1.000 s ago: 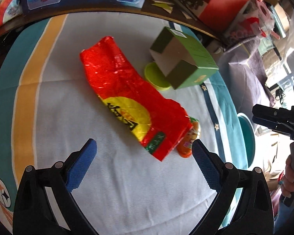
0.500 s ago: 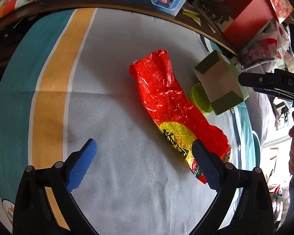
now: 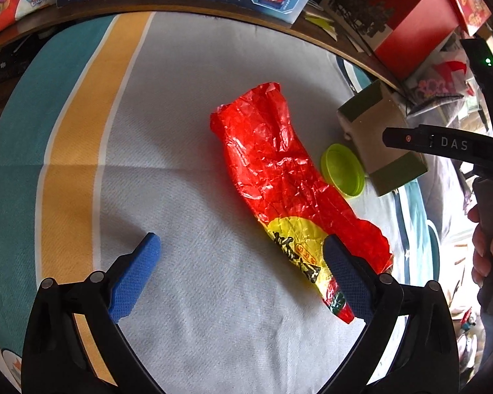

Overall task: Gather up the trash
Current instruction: 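Grasp the green box with the right tool while the left tool grasps the red wrapper, then lift the red wrapper with the left tool while the right tool carries the green box toward the bin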

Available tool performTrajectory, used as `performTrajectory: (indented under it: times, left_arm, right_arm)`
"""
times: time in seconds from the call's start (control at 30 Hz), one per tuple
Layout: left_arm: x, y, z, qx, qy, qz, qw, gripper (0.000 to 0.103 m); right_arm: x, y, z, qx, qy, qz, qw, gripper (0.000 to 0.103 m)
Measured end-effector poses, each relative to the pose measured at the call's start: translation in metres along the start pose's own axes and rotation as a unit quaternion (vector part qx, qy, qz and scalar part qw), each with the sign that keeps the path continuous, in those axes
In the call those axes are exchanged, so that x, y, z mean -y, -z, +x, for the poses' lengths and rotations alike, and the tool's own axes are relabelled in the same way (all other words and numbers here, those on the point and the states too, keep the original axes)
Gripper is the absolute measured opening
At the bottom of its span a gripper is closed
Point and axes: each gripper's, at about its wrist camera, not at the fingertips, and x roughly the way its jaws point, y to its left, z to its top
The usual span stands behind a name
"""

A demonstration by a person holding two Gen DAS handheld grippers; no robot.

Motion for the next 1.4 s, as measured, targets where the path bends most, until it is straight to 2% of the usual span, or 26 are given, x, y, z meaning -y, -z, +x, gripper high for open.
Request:
performTrajectory:
  times: [0.07, 0.13, 0.23, 0.33, 0.47, 0.5, 0.57, 0.6, 0.67, 0.73, 0.83, 0.97, 1.03, 1.13, 1.2, 1.27, 1.33, 1.4]
  left_arm:
    - [0.004, -0.001, 0.002, 0.000, -0.003, 0.006, 1.0000, 0.099]
    - [0.008, -0.003, 0.004, -0.001, -0.007, 0.012, 0.9999, 0.099]
    - [0.015, -0.007, 0.008, -0.003, -0.007, 0.018, 0.9998, 0.099]
    - [0.020, -0.011, 0.012, 0.000, -0.009, 0.021, 0.9997, 0.099]
    - [0.026, -0.016, 0.017, 0.013, -0.005, 0.027, 0.9995, 0.098]
    - [0.029, -0.018, 0.019, 0.017, -0.007, 0.030, 0.9994, 0.094]
    - [0.035, -0.019, 0.020, 0.028, -0.028, 0.042, 0.9983, 0.070]
    - [0.037, -0.020, 0.021, 0.030, -0.031, 0.045, 0.9981, 0.063]
    - [0.040, -0.023, 0.022, 0.029, -0.026, 0.045, 0.9982, 0.033]
    - [0.045, -0.024, 0.024, 0.027, -0.025, 0.052, 0.9980, 0.016]
    - [0.055, -0.021, 0.025, 0.033, -0.034, 0.070, 0.9965, 0.009]
    - [0.067, -0.017, 0.027, 0.022, -0.025, 0.088, 0.9956, 0.009]
    - [0.066, -0.014, 0.029, 0.014, -0.023, 0.082, 0.9963, 0.009]
    - [0.061, -0.010, 0.026, -0.002, -0.012, 0.070, 0.9975, 0.012]
    - [0.058, -0.008, 0.022, -0.006, -0.015, 0.062, 0.9979, 0.030]
    - [0.057, -0.003, 0.016, -0.002, -0.022, 0.059, 0.9980, 0.052]
    - [0.056, 0.005, 0.011, -0.004, -0.026, 0.054, 0.9982, 0.060]
    - [0.057, 0.015, 0.006, -0.014, -0.016, 0.048, 0.9986, 0.060]
  right_arm:
    - [0.010, 0.002, -0.008, 0.016, -0.018, 0.009, 1.000, 0.053]
    - [0.021, 0.002, -0.017, 0.029, -0.024, 0.019, 0.999, 0.033]
    - [0.046, 0.002, -0.021, 0.032, -0.032, 0.045, 0.998, 0.021]
    - [0.074, 0.008, -0.021, 0.028, -0.035, 0.074, 0.996, 0.009]
    - [0.105, 0.024, -0.007, 0.004, -0.065, 0.106, 0.992, 0.004]
    - [0.111, 0.029, -0.003, 0.001, -0.077, 0.113, 0.991, 0.004]
    - [0.119, 0.039, 0.003, -0.004, -0.105, 0.129, 0.986, 0.004]
    - [0.123, 0.042, 0.005, -0.003, -0.115, 0.137, 0.984, 0.004]
    - [0.125, 0.046, 0.007, 0.003, -0.127, 0.142, 0.982, 0.004]
    - [0.127, 0.046, 0.007, 0.007, -0.140, 0.144, 0.980, 0.006]
    - [0.130, 0.044, 0.011, 0.008, -0.168, 0.151, 0.974, 0.011]
    - [0.130, 0.043, 0.016, 0.011, -0.181, 0.153, 0.971, 0.013]
    - [0.129, 0.045, 0.015, 0.017, -0.180, 0.146, 0.973, 0.007]
    - [0.131, 0.051, 0.017, 0.008, -0.220, 0.162, 0.962, 0.004]
    - [0.131, 0.056, 0.015, 0.005, -0.241, 0.168, 0.956, 0.002]
    - [0.129, 0.062, 0.011, 0.004, -0.257, 0.171, 0.951, 0.002]
    - [0.129, 0.068, 0.005, 0.006, -0.263, 0.170, 0.950, 0.002]
    - [0.130, 0.074, -0.001, 0.008, -0.266, 0.168, 0.949, 0.002]
